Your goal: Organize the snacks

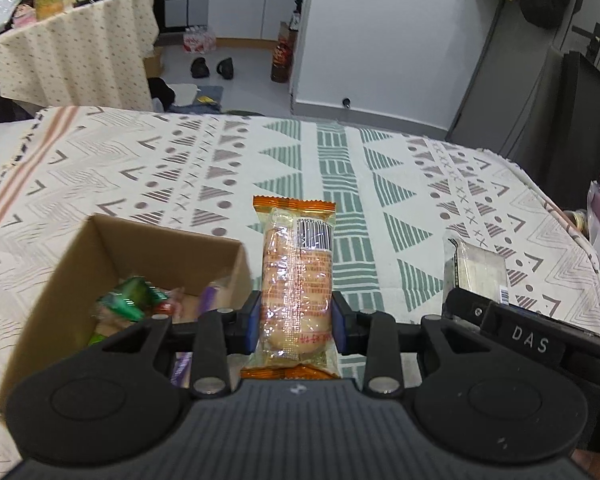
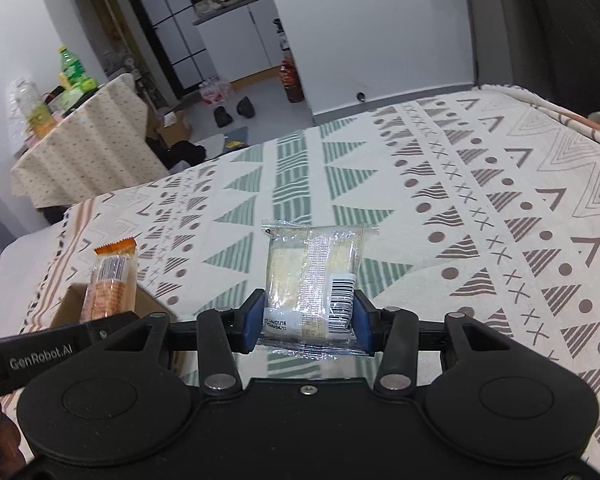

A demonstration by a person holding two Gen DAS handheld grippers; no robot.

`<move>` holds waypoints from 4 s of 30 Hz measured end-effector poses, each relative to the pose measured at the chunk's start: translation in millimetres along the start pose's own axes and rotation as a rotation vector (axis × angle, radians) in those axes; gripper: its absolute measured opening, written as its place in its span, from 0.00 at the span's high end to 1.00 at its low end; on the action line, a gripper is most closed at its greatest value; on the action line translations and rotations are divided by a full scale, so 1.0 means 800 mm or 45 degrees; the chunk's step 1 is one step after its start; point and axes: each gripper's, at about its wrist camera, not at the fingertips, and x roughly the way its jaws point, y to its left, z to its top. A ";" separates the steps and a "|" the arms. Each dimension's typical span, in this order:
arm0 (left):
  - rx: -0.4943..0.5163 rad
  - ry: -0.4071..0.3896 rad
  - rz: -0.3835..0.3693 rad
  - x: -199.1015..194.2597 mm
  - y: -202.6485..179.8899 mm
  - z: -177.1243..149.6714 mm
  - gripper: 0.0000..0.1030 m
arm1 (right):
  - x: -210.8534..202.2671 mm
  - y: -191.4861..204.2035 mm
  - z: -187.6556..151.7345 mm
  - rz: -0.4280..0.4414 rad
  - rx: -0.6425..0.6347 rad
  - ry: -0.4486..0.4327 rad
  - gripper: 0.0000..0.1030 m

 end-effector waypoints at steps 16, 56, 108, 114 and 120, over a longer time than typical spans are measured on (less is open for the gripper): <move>-0.075 -0.087 0.077 -0.072 0.057 -0.012 0.67 | -0.038 0.074 -0.010 0.164 -0.153 -0.039 0.57; -0.271 -0.039 -0.012 -0.063 0.196 -0.009 0.61 | 0.006 0.191 -0.023 0.285 -0.254 0.001 0.57; -0.003 0.049 -0.039 -0.178 0.152 -0.028 0.00 | -0.167 0.123 -0.042 0.218 -0.055 -0.077 0.02; 0.040 0.060 -0.060 -0.196 0.143 -0.043 0.00 | -0.194 0.113 -0.050 0.198 -0.047 -0.099 0.00; 0.069 0.062 -0.079 -0.215 0.139 -0.054 0.00 | -0.217 0.104 -0.062 0.175 -0.055 -0.101 0.00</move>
